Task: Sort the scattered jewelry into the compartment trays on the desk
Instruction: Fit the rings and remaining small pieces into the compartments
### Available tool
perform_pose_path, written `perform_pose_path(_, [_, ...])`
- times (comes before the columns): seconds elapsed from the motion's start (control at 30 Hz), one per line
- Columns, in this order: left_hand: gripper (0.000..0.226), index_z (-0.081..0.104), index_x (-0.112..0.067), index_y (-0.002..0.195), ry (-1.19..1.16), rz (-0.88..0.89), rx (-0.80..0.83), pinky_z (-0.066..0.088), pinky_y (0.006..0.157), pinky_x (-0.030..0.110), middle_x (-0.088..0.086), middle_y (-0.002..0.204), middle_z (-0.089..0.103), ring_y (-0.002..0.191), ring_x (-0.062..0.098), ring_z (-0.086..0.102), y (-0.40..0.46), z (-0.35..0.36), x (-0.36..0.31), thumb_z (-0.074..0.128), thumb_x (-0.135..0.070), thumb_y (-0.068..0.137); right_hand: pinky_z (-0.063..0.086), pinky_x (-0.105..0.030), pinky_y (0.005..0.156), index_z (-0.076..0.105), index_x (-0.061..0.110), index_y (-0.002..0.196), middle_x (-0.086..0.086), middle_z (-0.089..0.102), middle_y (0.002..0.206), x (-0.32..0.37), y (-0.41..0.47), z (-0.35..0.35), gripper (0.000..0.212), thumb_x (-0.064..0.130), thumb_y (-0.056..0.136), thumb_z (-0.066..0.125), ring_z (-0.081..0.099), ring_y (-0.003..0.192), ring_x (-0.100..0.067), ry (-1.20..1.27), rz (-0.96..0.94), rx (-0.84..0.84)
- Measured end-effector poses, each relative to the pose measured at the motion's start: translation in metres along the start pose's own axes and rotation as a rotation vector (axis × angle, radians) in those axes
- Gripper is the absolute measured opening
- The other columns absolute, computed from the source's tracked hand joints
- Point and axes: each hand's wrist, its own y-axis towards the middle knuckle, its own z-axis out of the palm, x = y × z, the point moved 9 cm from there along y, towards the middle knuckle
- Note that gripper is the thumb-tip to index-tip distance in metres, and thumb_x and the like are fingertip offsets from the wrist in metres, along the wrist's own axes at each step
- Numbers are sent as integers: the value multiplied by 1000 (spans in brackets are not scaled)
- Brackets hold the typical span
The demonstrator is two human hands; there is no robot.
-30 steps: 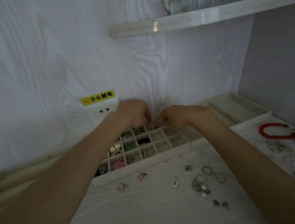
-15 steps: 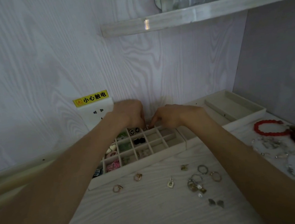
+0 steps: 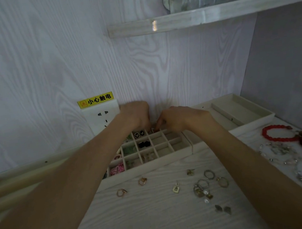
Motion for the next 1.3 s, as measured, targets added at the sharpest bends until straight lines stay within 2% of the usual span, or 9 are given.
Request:
perform_pose_path(0.2, [15,70,-16,76,-17,-4,-9,40,59,26,-2,63,54,70,19,56,1,0,2,71,-30,75,42,-26,92,52,38,130,1,47,141,-1,0,0,35,23,100,41,51,119,-22,-17,-6,4])
perform_pose_path(0.4, [23,74,-16,88,-22,4,-40,42,63,26,2,82,66,82,20,62,0,-1,1,73,-34,74,44,-29,94,54,40,128,3,49,139,0,0,1,36,22,99,41,53,118,-21,-22,-7,0])
perform_pose_path(0.5, [22,74,-15,87,-17,8,-43,41,62,27,2,80,64,77,19,60,-2,-2,1,73,-34,75,44,-27,92,54,40,127,1,49,139,1,-1,1,35,23,99,41,53,116,-21,-10,-9,3])
perform_pose_path(0.6, [22,74,-15,86,-23,19,-32,41,60,26,1,79,65,74,18,59,-4,-4,3,73,-33,75,45,-30,96,54,40,127,1,47,141,1,-2,0,34,26,99,41,52,118,-22,-3,-11,4])
perform_pose_path(0.73, [21,74,-26,98,-69,88,-33,50,71,27,-9,97,69,95,16,63,-9,-8,8,67,-28,78,44,-31,99,52,38,130,0,44,144,3,-4,-1,38,19,99,39,50,122,-23,-11,-22,19])
perform_pose_path(0.8, [27,70,-31,107,-63,163,-8,43,62,22,-17,84,58,91,10,57,-19,-11,4,63,-25,82,43,-31,101,52,35,131,-1,42,145,2,-5,-1,38,20,99,39,49,123,-23,-1,-29,37])
perform_pose_path(0.9, [36,64,-33,115,23,239,27,29,48,20,-18,67,43,75,9,48,-31,-7,-1,63,-25,79,43,-30,100,52,34,131,-2,41,145,2,-5,-1,37,19,99,40,49,122,-22,1,-29,36])
perform_pose_path(1.03, [45,59,-35,119,86,245,82,31,49,21,-16,67,43,75,12,50,-35,2,2,67,-28,75,42,-28,96,51,34,132,-4,38,147,2,-7,-1,42,13,98,38,47,124,-23,-18,-15,30])
perform_pose_path(1.3, [47,54,-42,125,82,239,123,35,58,24,-11,80,43,81,11,46,-37,9,2,63,-31,80,42,-29,95,47,37,134,-4,38,147,3,-9,-1,42,16,99,38,47,123,-24,-43,3,37])
